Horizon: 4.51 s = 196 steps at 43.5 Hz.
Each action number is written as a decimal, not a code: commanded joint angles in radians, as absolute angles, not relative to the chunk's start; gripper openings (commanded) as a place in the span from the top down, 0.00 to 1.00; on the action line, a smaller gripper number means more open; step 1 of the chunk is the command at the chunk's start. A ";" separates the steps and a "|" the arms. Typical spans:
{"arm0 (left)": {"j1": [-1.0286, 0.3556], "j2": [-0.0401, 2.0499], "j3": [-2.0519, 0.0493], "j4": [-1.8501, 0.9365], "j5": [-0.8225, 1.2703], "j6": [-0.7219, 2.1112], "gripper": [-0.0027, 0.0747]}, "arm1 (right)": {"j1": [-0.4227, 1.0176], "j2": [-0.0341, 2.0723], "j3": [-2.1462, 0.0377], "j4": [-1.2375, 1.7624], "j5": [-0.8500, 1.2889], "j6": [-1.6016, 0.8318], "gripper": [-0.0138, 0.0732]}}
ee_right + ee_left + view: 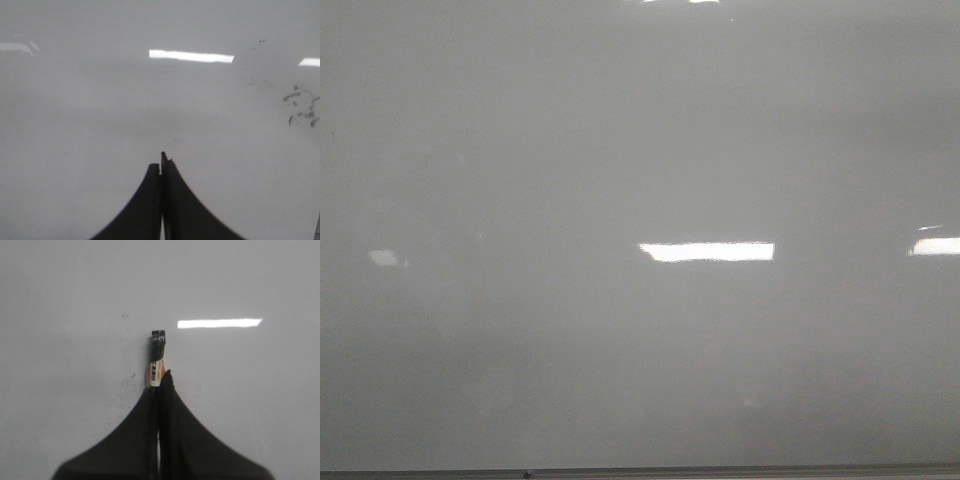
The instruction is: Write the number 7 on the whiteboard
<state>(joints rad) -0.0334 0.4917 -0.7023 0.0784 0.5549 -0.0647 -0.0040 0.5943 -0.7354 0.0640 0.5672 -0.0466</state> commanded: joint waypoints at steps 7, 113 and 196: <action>-0.037 0.587 -0.735 0.068 0.485 -0.073 0.99 | -0.003 0.700 -0.770 0.057 0.520 -0.056 0.92; 0.021 1.422 -0.839 0.148 0.079 -0.115 0.65 | 0.081 0.821 -0.770 0.057 0.536 -0.087 0.17; -0.702 1.380 -1.213 -0.429 1.098 0.878 0.99 | 0.383 1.029 -0.972 0.543 0.981 -0.902 0.17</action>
<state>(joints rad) -0.6515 1.3980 -1.1799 -0.4153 1.1227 0.8768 0.3484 1.0229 -0.9338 0.4518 0.9951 -0.7867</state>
